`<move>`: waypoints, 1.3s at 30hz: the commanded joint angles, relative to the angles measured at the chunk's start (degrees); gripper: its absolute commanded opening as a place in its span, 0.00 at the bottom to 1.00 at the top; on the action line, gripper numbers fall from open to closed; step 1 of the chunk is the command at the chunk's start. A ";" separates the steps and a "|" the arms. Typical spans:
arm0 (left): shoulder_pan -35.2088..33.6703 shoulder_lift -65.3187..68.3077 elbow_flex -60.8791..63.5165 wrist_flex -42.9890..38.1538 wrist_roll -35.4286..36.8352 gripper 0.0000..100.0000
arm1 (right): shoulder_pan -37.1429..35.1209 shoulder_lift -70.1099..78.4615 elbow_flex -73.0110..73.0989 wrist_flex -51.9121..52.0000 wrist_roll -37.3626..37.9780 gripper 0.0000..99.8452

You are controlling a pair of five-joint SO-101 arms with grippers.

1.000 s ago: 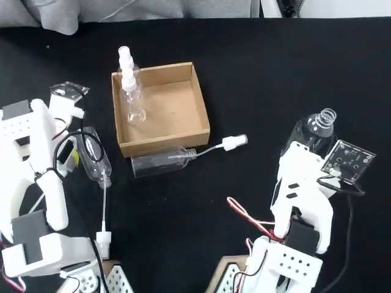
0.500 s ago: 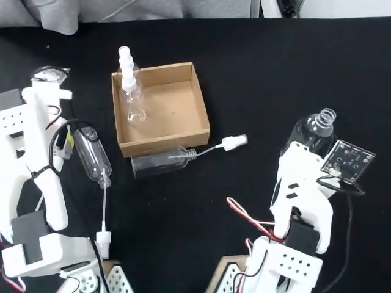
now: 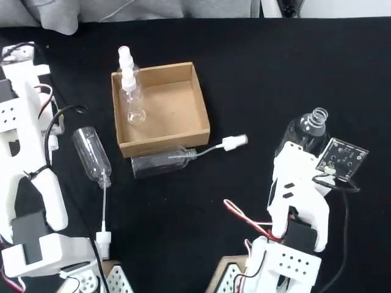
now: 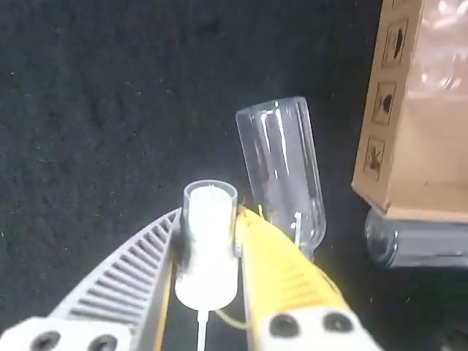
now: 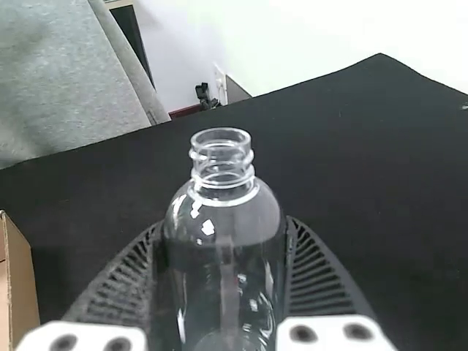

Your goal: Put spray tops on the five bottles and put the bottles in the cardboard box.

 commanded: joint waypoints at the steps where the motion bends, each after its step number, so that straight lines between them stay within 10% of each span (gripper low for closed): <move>1: 0.31 -2.55 -4.18 0.53 3.43 0.03 | -1.32 -1.19 -0.57 -1.76 0.62 0.07; 39: 6.11 -32.00 3.47 -1.41 25.23 0.03 | -6.33 -1.19 -0.04 -1.58 0.09 0.07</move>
